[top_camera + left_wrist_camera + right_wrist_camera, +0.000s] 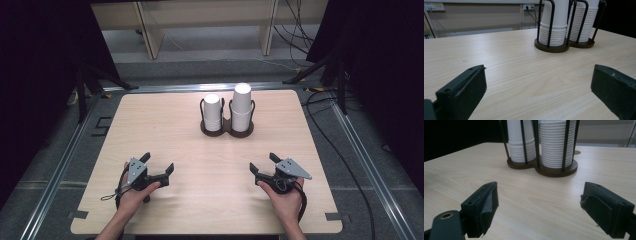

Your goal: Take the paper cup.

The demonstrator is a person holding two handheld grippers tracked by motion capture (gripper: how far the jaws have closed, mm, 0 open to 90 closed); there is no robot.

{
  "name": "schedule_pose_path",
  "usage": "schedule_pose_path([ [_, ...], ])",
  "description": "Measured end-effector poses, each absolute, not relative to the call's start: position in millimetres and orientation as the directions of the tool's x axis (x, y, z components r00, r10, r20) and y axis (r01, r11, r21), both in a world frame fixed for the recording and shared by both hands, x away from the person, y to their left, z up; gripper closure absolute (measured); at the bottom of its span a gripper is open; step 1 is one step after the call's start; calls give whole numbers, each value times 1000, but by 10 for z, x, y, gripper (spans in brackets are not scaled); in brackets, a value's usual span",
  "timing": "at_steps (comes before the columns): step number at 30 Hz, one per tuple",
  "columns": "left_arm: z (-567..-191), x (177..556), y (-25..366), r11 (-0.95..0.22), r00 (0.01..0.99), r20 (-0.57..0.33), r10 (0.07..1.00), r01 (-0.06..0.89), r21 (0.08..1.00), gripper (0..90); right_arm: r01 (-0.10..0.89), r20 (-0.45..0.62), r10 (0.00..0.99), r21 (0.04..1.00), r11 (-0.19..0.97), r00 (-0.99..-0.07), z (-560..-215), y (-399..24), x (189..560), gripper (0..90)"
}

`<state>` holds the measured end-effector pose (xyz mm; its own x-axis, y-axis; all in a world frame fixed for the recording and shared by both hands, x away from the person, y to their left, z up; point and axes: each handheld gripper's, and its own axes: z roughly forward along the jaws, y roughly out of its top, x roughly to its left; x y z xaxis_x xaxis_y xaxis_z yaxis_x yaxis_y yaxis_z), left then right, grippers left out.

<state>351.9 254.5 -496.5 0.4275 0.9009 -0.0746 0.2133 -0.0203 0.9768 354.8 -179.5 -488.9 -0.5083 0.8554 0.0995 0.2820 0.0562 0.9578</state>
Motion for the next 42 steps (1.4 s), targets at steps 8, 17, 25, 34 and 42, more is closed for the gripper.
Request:
schedule_pose_path([
  [8, -4968, 3608, 2536, -30, 432, -59, 900, 197, 980, 2, 238, 83, 843, 970, 55, -532, -4869, -1784, 3589, 144],
  [17, -4855, 3827, 2404, -48, 469, -47, 882, 188, 981, 3, 211, 73, 824, 976, 58, -562, -4702, -1618, 3623, 154],
  [25, -4818, 4053, 2194, -116, 507, -3, 862, 204, 972, 43, 195, 84, 803, 980, 42, -591, -4574, -1470, 3764, 170],
  [34, -4828, 4330, 2018, -135, 523, 6, 853, 208, 969, 71, 169, 46, 786, 983, 74, -616, -4459, -1290, 3941, 202],
  [42, -4805, 4605, 1833, -167, 548, 20, 836, 220, 961, 144, 171, 40, 779, 981, 88, -626, -4366, -1166, 4101, 250],
])
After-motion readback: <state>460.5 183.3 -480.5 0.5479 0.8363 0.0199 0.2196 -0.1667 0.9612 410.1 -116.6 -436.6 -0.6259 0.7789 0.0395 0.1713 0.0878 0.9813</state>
